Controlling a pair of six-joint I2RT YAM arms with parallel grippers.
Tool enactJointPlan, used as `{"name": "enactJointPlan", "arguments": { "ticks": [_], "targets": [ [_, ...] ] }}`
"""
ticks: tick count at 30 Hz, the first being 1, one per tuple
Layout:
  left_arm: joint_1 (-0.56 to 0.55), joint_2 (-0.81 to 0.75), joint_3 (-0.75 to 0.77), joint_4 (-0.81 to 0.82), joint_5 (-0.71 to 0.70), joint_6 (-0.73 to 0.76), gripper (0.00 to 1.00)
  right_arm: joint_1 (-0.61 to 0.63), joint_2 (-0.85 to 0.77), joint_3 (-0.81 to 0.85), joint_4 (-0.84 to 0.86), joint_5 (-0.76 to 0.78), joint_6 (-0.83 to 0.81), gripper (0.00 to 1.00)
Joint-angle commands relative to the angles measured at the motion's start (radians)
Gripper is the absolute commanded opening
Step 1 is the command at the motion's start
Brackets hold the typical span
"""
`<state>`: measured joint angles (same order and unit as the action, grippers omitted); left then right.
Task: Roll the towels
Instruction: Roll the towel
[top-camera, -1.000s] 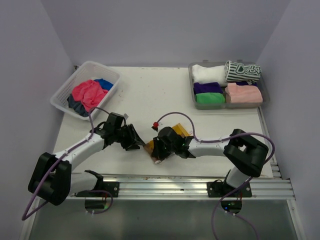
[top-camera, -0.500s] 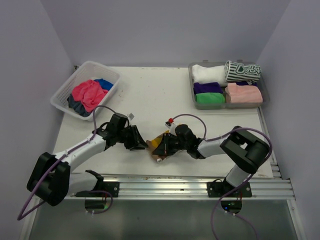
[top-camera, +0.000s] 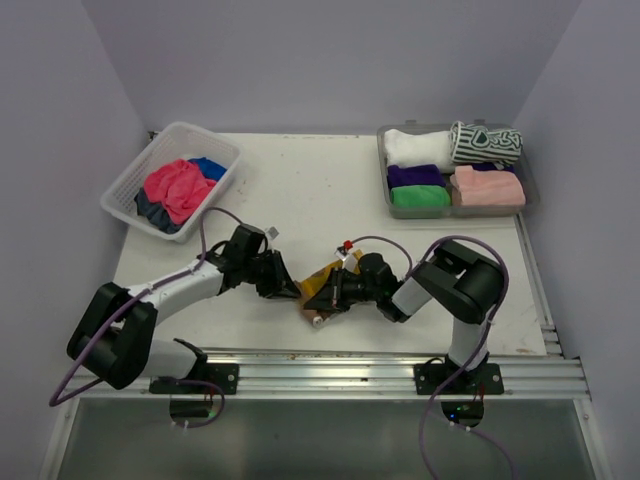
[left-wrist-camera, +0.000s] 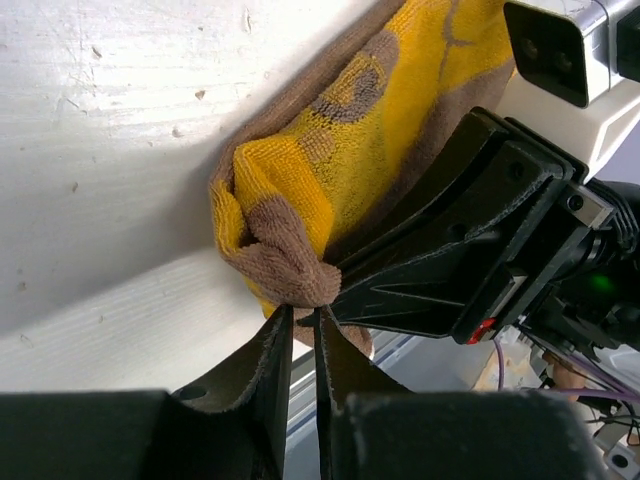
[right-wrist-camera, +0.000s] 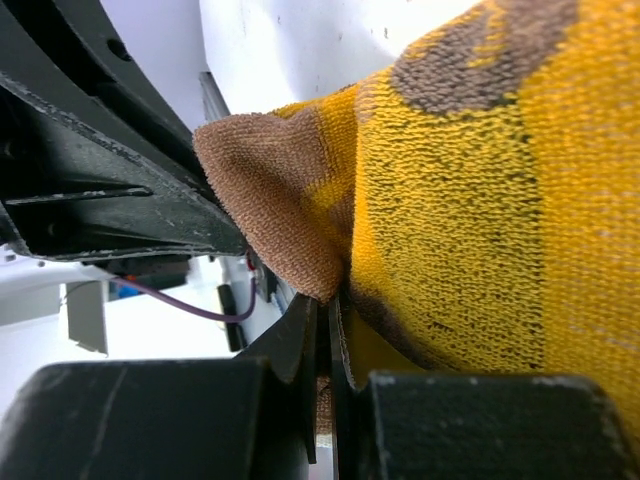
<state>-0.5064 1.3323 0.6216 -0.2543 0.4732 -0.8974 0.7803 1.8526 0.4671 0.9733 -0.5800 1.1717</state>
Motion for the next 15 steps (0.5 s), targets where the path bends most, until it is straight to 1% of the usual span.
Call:
{"name": "enactJointPlan", "arguments": {
  "ticks": [1,3,6,11,12,13,14,15],
  "targets": [
    [-0.007,0.028,0.047,0.072,0.002,0.023,0.17,-0.009,0.036,-0.018,0.171,-0.043,0.075,0.0],
    [-0.007,0.053,0.069,0.073,-0.004,0.035,0.17,-0.01,0.053,-0.021,0.205,-0.049,0.086,0.0],
    [-0.007,0.119,0.093,0.095,0.001,0.038,0.16,-0.009,0.06,-0.021,0.206,-0.05,0.086,0.0],
    [-0.007,0.22,0.113,0.108,-0.025,0.045,0.14,-0.009,0.034,-0.024,0.133,-0.043,0.057,0.0],
    [-0.007,0.257,0.116,0.112,-0.028,0.049,0.13,-0.01,0.004,-0.025,0.107,-0.037,0.048,0.01],
    [-0.007,0.272,0.115,0.116,-0.028,0.051,0.13,-0.01,-0.016,-0.027,0.079,-0.015,0.024,0.07],
    [-0.007,0.284,0.11,0.119,-0.028,0.052,0.13,-0.01,-0.044,-0.027,0.011,-0.005,0.008,0.13],
    [-0.006,0.306,0.109,0.122,-0.028,0.057,0.12,-0.009,-0.073,-0.025,-0.039,0.009,-0.009,0.27]
  ]
}}
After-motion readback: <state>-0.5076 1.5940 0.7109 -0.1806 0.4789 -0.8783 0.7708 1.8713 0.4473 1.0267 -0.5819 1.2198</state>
